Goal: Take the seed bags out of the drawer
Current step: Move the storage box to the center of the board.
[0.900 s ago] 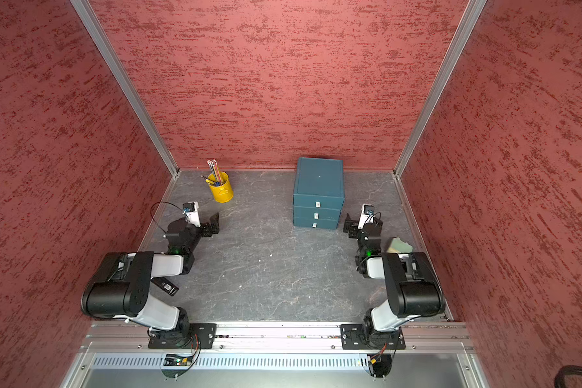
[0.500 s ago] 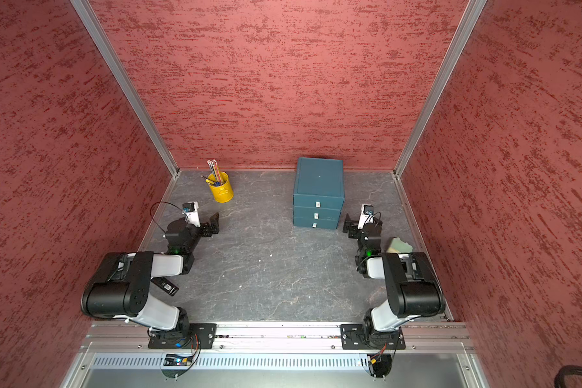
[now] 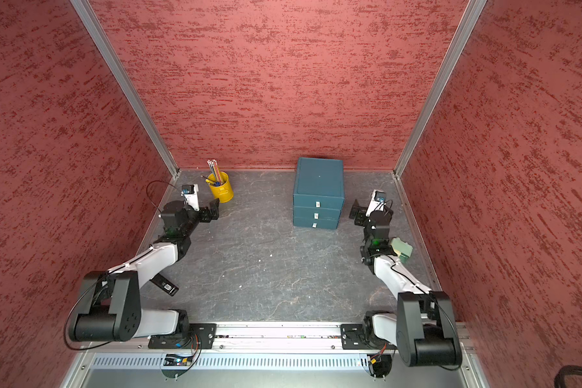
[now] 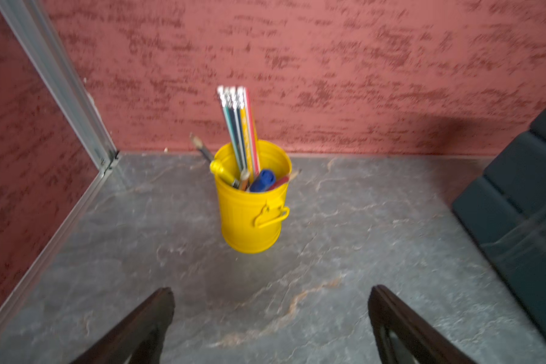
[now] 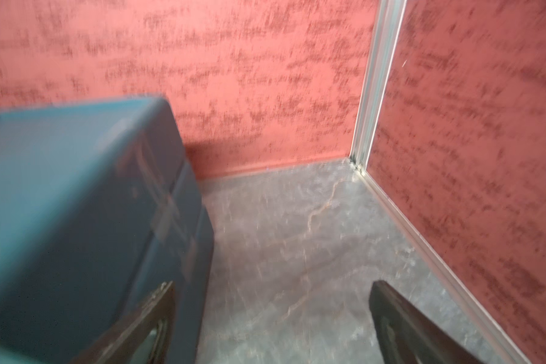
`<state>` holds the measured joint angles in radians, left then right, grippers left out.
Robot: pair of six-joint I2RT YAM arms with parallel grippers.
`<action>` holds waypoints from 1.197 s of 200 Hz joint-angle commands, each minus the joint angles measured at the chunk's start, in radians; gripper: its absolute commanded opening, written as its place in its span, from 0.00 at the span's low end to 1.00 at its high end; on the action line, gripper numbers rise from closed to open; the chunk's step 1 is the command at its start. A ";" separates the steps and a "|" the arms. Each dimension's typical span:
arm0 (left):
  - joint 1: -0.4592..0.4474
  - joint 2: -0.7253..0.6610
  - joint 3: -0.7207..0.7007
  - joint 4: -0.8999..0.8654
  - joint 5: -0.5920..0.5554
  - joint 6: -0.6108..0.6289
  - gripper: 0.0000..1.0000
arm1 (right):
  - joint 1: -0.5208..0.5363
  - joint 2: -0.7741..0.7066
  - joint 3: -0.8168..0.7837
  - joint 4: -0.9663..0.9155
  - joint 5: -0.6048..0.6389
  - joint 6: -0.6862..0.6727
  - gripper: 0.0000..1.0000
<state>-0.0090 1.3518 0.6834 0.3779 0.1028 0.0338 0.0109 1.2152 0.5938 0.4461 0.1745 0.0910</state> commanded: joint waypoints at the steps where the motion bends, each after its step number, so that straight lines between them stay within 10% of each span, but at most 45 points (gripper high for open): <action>1: -0.037 -0.029 0.096 -0.287 0.013 -0.006 1.00 | -0.005 -0.015 0.167 -0.333 0.022 0.059 0.99; 132: -0.184 -0.032 0.303 -0.592 0.313 -0.241 1.00 | -0.027 0.609 1.135 -0.995 -0.565 0.236 0.99; 239: -0.191 -0.012 0.293 -0.596 0.356 -0.245 1.00 | 0.027 0.745 1.235 -1.102 -0.731 0.182 0.99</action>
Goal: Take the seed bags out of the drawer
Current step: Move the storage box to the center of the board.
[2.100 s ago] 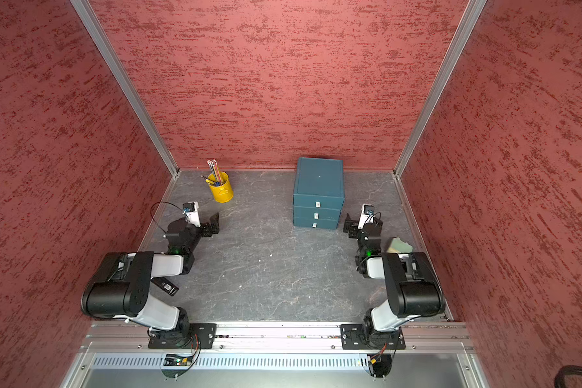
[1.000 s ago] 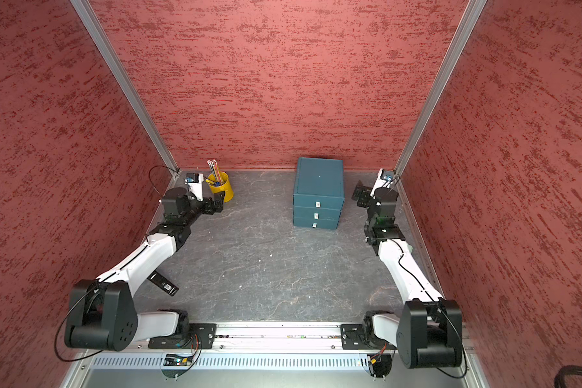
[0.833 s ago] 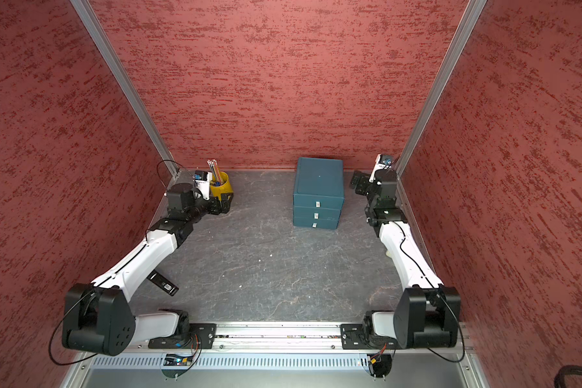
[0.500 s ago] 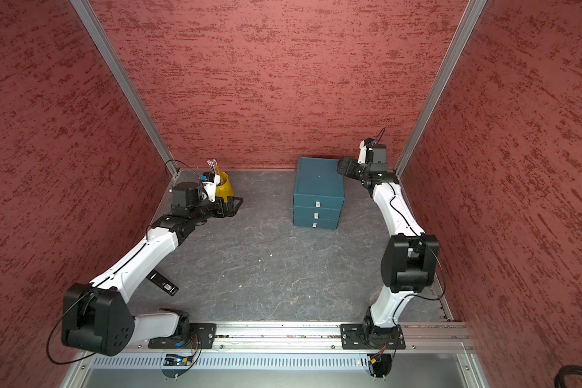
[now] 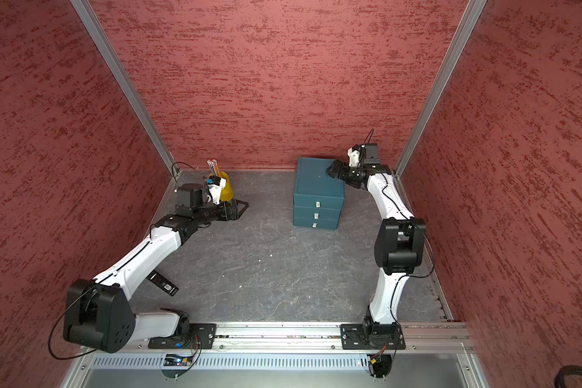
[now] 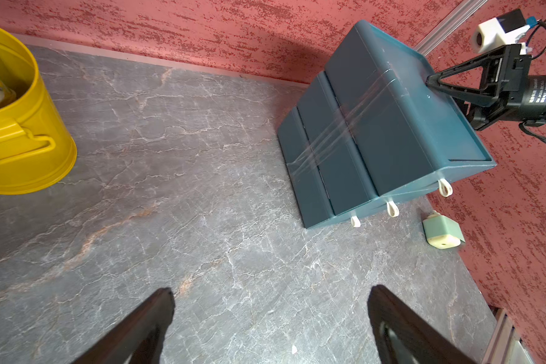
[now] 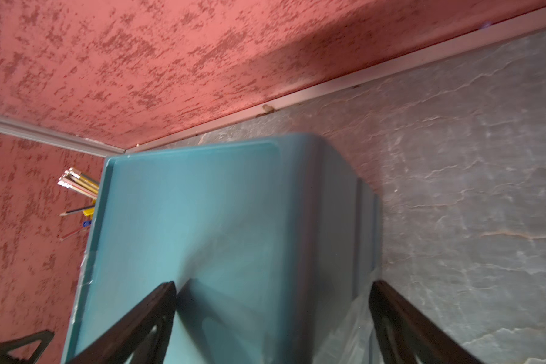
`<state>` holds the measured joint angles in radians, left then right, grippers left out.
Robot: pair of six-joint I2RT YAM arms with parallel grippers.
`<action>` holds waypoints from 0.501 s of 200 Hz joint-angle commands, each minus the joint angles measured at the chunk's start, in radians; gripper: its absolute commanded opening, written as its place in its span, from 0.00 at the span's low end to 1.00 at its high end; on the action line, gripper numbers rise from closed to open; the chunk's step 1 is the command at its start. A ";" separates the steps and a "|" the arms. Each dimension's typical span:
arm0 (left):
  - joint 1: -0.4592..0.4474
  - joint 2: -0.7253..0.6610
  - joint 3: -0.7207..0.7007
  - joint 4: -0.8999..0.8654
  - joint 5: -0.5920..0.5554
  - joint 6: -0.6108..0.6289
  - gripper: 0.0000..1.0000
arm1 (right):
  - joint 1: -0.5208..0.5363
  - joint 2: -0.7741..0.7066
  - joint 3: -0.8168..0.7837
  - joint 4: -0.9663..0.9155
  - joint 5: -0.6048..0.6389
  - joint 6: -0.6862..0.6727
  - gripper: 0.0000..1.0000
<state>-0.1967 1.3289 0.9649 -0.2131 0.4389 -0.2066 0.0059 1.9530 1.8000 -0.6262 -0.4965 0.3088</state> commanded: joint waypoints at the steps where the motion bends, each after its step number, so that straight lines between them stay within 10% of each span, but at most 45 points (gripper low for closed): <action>1: -0.003 0.011 0.012 -0.005 0.020 -0.004 1.00 | 0.034 0.007 0.029 -0.030 -0.060 -0.037 0.99; 100: 0.014 -0.056 0.000 -0.057 0.012 0.012 1.00 | 0.195 0.031 0.035 -0.081 -0.100 -0.111 0.99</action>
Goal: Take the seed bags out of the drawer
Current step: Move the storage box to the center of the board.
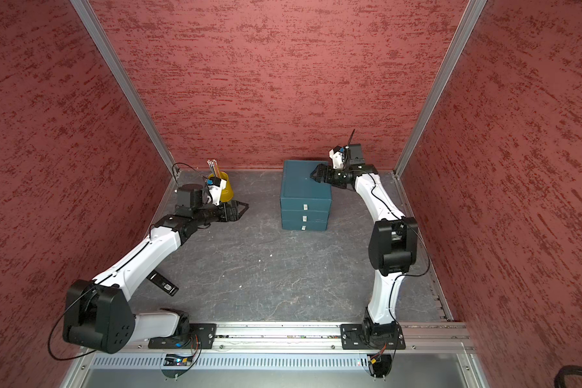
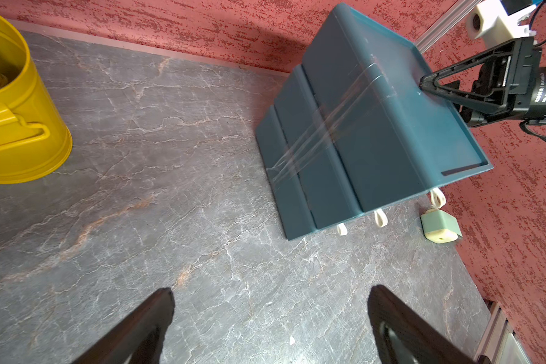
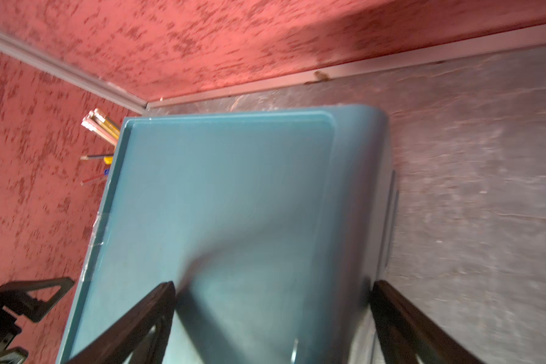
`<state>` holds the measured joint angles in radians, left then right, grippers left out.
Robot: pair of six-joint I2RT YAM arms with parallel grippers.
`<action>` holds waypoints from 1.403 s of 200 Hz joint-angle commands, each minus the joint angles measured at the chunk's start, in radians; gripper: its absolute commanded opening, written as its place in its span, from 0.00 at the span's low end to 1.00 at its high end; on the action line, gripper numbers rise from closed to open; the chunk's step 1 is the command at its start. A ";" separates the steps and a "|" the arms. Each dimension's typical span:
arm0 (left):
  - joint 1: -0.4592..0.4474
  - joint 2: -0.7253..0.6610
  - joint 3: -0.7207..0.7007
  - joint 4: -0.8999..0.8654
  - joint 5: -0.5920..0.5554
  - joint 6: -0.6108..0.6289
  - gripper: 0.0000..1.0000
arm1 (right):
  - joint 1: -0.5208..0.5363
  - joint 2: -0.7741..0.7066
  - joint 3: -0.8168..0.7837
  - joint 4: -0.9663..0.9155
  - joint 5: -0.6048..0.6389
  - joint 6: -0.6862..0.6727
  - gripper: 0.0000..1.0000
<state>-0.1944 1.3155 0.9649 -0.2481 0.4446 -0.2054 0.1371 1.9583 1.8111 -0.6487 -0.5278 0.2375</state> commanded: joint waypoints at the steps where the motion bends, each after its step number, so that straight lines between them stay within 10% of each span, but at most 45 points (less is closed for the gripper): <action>1: 0.012 -0.044 0.000 -0.022 0.006 0.011 1.00 | 0.066 0.026 0.024 -0.058 -0.068 -0.040 0.99; 144: -0.002 -0.091 0.082 -0.161 0.032 0.025 1.00 | 0.312 0.034 0.048 -0.123 -0.009 -0.042 0.99; 236: -0.084 -0.004 0.147 -0.248 0.035 -0.038 1.00 | 0.318 -0.223 -0.018 -0.254 0.266 0.083 0.99; 280: -0.147 0.009 0.144 -0.234 0.012 -0.066 0.99 | 0.446 -0.433 -0.309 -0.143 0.410 0.158 0.99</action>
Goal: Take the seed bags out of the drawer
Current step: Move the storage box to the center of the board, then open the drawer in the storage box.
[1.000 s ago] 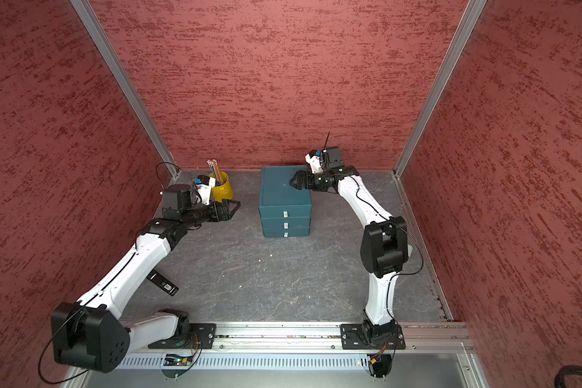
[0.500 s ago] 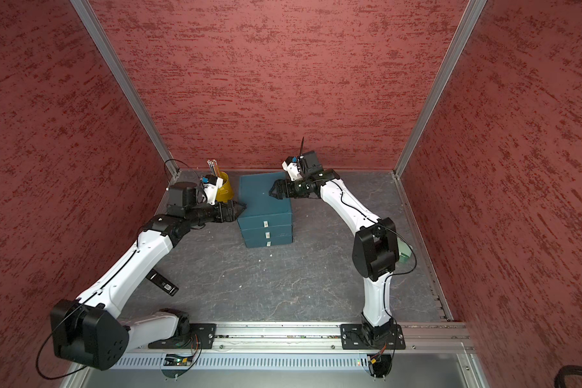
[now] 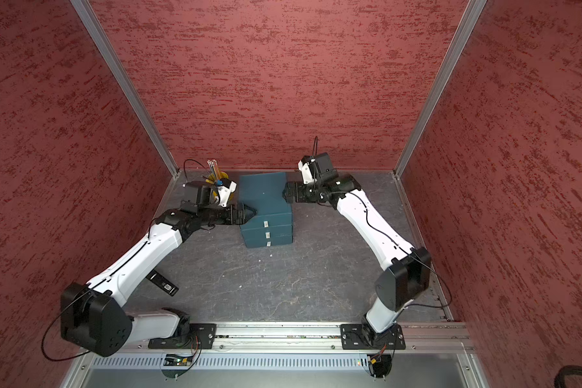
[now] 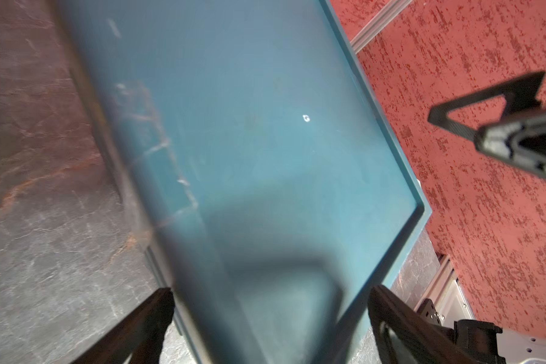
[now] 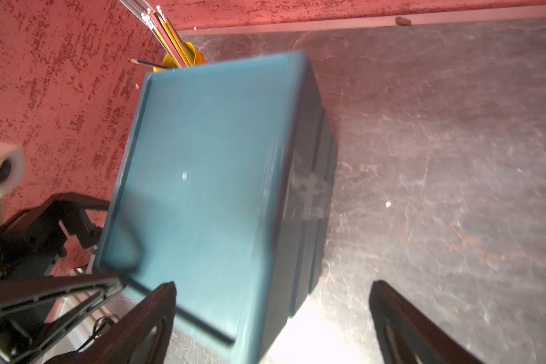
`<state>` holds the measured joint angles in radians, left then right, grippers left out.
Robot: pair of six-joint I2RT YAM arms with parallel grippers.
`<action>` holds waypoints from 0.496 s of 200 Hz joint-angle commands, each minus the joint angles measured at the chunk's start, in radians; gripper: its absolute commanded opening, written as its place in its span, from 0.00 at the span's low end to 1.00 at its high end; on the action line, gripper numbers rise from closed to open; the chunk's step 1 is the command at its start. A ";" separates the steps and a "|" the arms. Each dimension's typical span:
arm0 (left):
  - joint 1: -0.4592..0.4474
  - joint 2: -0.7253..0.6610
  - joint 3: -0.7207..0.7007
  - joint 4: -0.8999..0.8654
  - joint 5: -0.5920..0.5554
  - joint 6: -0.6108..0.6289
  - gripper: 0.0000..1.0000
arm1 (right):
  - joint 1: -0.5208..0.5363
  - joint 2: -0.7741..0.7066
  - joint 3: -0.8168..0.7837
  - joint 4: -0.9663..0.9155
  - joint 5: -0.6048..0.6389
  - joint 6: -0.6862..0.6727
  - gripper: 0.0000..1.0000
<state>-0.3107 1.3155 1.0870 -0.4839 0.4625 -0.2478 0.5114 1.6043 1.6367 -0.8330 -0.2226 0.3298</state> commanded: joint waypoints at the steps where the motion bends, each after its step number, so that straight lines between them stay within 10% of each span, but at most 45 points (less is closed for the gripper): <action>1: -0.031 0.010 0.022 0.002 -0.007 -0.024 0.99 | 0.075 -0.085 -0.141 0.046 0.106 0.070 0.99; 99: -0.087 -0.008 0.028 0.011 -0.074 -0.054 1.00 | 0.313 -0.294 -0.592 0.519 0.282 0.434 0.89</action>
<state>-0.3897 1.3220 1.0935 -0.4862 0.4053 -0.2932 0.7998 1.3052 1.0679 -0.5179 -0.0174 0.6647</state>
